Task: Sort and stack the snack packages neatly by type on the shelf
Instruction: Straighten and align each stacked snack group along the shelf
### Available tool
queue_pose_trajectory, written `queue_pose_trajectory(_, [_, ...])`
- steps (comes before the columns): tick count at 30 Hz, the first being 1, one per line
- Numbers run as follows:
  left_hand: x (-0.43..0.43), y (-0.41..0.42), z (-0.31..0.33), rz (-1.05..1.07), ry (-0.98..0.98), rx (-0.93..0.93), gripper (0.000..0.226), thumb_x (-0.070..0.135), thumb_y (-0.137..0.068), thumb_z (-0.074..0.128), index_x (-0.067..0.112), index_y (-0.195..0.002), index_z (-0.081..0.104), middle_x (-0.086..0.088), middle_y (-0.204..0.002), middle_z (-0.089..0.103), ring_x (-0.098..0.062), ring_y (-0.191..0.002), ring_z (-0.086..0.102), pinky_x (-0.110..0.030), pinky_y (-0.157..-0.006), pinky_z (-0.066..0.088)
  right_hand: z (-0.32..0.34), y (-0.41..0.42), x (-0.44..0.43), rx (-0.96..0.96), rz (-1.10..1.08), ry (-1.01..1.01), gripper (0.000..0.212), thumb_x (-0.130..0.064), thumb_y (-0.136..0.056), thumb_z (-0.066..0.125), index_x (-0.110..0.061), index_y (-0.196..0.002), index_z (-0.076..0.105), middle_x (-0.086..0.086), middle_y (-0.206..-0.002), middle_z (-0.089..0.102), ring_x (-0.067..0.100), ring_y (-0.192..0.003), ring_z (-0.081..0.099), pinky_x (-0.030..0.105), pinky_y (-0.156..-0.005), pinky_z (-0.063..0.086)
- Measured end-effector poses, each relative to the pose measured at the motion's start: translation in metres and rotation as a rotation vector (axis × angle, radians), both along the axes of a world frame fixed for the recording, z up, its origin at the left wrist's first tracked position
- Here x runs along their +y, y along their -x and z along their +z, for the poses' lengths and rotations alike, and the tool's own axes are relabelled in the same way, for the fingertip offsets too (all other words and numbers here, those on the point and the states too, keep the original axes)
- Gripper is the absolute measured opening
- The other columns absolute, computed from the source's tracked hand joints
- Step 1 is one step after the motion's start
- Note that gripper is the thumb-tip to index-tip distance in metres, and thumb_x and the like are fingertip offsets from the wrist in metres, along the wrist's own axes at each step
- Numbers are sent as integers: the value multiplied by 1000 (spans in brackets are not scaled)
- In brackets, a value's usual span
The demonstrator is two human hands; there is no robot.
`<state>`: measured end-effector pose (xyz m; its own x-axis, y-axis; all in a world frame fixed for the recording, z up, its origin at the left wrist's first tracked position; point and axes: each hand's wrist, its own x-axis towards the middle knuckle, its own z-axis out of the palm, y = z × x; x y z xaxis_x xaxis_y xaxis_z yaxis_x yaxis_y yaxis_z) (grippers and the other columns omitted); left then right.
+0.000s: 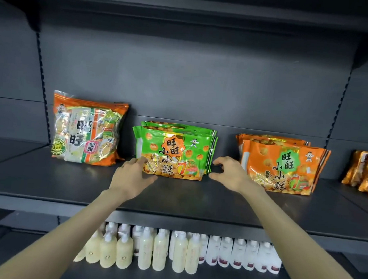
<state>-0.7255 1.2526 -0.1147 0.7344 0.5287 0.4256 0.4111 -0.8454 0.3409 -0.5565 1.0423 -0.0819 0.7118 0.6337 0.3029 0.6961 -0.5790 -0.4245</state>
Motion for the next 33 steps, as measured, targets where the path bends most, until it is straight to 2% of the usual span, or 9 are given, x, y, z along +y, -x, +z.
queue_pose_trajectory(8, [56, -45, -9, -28, 260, -133, 83, 42, -78, 72, 10, -140, 28, -12, -138, 40, -30, -122, 48, -43, -95, 45, -4, -46, 51, 137, -3, -237, 73, -31, -82, 71, -12, -138, 30, 6, -133, 56, 26, -121, 53, 42, -101, 44])
queue_pose_trajectory(13, [79, -67, -15, -58, 396, -171, 108, 43, -75, 74, 9, -149, 3, -9, -156, 15, -27, -140, 29, -42, -107, 34, -10, -71, 74, 249, 8, -364, 98, -39, -73, 79, -16, -144, 16, 3, -131, 56, 25, -120, 55, 42, -102, 45])
queue_pose_trajectory(16, [94, -78, -13, -133, 505, -201, 111, 38, -72, 78, 10, -149, 4, -8, -154, 25, -25, -138, 32, -38, -108, 33, -14, -80, 83, 334, 5, -410, 104, -42, -68, 80, -20, -145, 13, 1, -132, 55, 24, -120, 55, 40, -103, 44])
queue_pose_trajectory(21, [106, -92, -15, -174, 611, -250, 95, 32, -71, 80, 9, -142, 20, -5, -127, 52, -25, -121, 50, -28, -89, 40, -27, -89, 97, 392, -21, -422, 100, -44, -69, 79, -18, -143, 18, -2, -130, 55, 21, -118, 55, 37, -99, 45])
queue_pose_trajectory(24, [110, -94, -16, -184, 545, -236, 88, 35, -69, 81, 7, -133, 28, 0, -111, 51, -23, -110, 54, -28, -80, 41, -28, -95, 100, 421, -52, -443, 96, -46, -67, 79, -14, -140, 26, -4, -123, 56, 19, -114, 57, 35, -97, 47])
queue_pose_trajectory(27, [118, -96, -14, -233, 572, -233, 97, 32, -67, 83, 7, -139, 23, 4, -118, 44, -17, -112, 47, -26, -86, 39, -27, -101, 102, 455, -37, -464, 110, -58, -48, 81, -15, -137, 31, -3, -124, 59, 18, -110, 60, 40, -96, 50])
queue_pose_trajectory(30, [125, -100, -10, -307, 672, -266, 116, 23, -61, 88, 12, -148, 11, 3, -141, 35, -16, -131, 36, -27, -102, 30, -26, -102, 102, 492, -34, -512, 97, -39, -57, 86, -14, -134, 34, 0, -122, 59, 15, -105, 61, 29, -83, 52])
queue_pose_trajectory(31, [127, -102, -8, -337, 718, -262, 116, 17, -62, 87, 13, -149, 10, 6, -139, 36, -13, -129, 36, -24, -100, 29, -26, -103, 103, 509, -24, -533, 91, -30, -61, 87, -13, -134, 34, 1, -122, 59, 14, -103, 61, 25, -78, 51])
queue_pose_trajectory(33, [132, -105, -5, -399, 786, -236, 110, 6, -64, 84, 15, -148, 13, 15, -121, 45, -12, -125, 42, -15, -92, 34, -26, -104, 105, 529, -4, -549, 89, -22, -62, 87, -14, -133, 34, 1, -121, 60, 13, -103, 61, 25, -78, 50])
